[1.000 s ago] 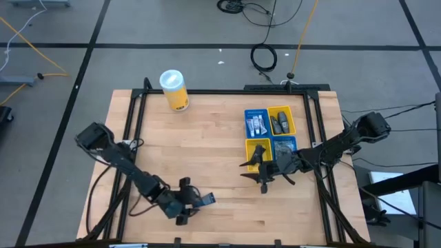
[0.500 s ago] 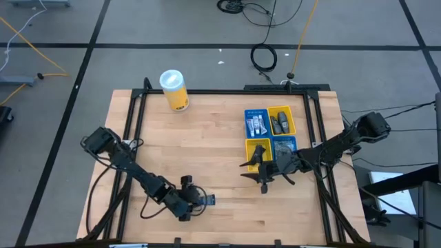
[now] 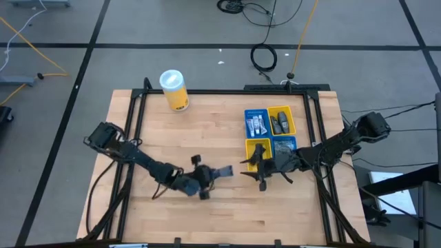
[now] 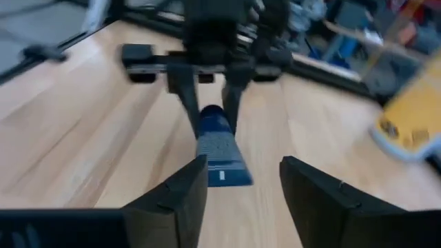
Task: Pick & Place Travel size toiletries
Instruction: Put the blue shave cream into the bottom yellow bin
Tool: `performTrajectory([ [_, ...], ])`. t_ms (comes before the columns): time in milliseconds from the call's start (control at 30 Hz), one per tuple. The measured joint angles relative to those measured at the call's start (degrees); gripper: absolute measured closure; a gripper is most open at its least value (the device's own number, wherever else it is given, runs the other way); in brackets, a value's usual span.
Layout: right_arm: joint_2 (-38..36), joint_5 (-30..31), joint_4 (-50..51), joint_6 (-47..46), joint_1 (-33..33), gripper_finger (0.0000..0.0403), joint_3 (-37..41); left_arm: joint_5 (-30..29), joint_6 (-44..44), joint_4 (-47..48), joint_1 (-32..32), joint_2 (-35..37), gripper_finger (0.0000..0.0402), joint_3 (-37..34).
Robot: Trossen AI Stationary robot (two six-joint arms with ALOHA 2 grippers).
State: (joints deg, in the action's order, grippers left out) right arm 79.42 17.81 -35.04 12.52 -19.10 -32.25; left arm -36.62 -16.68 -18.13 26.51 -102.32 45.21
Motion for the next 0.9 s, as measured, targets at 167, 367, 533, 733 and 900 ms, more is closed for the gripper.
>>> performTrajectory([
  [167, 0.0, -0.24, 1.71, -16.03, 5.45, 0.0196, 0.0, -0.78, 13.05, -10.89, -4.13, 0.03, 0.0255, 0.03],
  [367, 0.0, -11.28, 2.75, -30.19, 11.03, 0.0169, 0.0, -1.98, 19.79, -15.28, -6.98, 0.02, 0.0258, 0.04],
  [533, 0.0, -11.92, 3.77, -33.45, 11.63, 0.0179, 0.0, -3.36, 19.55, -15.39, -8.09, 0.02, 0.0285, 0.02],
  [733, 0.0, -11.95, 4.37, -33.29, 11.59, 0.0205, 0.0, -7.34, 20.71, -15.54, -7.12, 0.02, 0.028, 0.04],
  [900, 0.0, -12.12, 4.5, -32.28, 11.73, 0.021, 0.0, -12.36, 25.26, -16.75, -4.66, 0.02, 0.0287, 0.02],
])
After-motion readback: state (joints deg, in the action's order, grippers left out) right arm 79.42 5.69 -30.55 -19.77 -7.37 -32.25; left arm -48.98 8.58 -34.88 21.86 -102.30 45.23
